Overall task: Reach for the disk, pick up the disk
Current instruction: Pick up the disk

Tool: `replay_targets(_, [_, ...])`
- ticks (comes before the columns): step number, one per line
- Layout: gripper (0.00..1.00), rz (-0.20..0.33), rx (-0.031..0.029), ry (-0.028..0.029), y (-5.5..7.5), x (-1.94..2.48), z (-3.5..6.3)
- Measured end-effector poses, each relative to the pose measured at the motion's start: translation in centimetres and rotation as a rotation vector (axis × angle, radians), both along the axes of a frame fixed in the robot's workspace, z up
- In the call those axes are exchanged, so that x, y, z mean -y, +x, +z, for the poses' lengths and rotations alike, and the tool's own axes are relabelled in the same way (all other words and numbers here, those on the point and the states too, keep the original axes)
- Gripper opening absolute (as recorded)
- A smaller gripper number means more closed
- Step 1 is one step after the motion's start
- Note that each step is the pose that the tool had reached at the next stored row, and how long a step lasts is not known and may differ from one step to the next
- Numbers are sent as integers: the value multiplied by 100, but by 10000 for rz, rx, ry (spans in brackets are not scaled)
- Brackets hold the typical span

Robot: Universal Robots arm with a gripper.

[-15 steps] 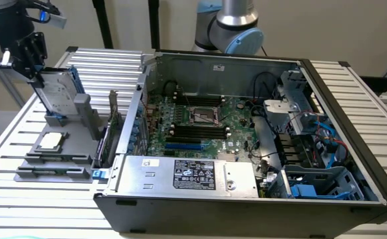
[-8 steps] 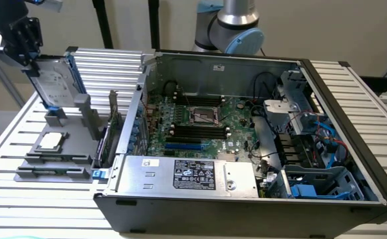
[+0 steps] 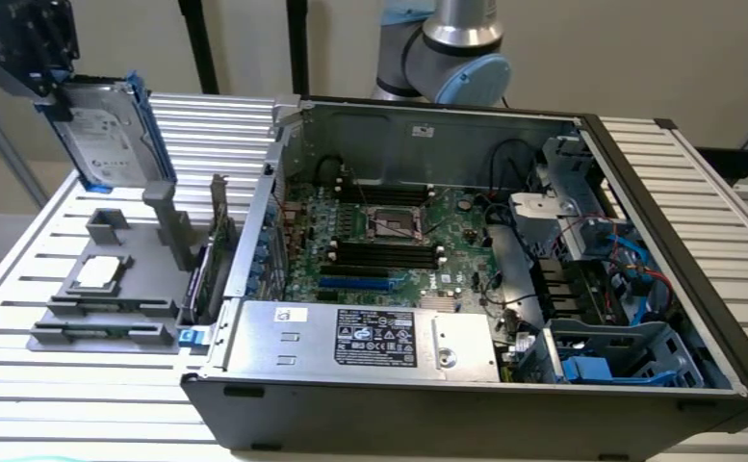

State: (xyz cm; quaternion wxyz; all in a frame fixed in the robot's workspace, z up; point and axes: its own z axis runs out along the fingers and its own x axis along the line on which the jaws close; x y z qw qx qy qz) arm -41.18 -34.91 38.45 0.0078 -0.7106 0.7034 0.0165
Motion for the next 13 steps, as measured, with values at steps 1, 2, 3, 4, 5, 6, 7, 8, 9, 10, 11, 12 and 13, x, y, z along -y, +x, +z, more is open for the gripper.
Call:
replay_targets(1, [33,9,-1,4,31,2,46])
replay_targets(2, [33,18,-5,9,62,5,90])
replay_targets(3, [33,27,-6,15,95,8,136])
replay_targets(4, [33,34,-8,19,130,11,181])
replay_targets(5, [33,40,-12,22,167,15,227])
replay_targets(6, [33,44,-15,26,205,19,273])
replay_targets(7, [33,48,-19,29,241,23,316])
replay_targets(8, [33,50,-23,32,281,26,361])
replay_targets(9, [33,52,-29,37,326,29,410])
replay_targets(10, [33,54,-37,39,369,31,455])
replay_targets(11, [33,55,-43,44,412,34,500])
replay_targets(12, [33,56,-51,47,457,37,546])
replay_targets(13, [33,57,-64,50,500,40,591])
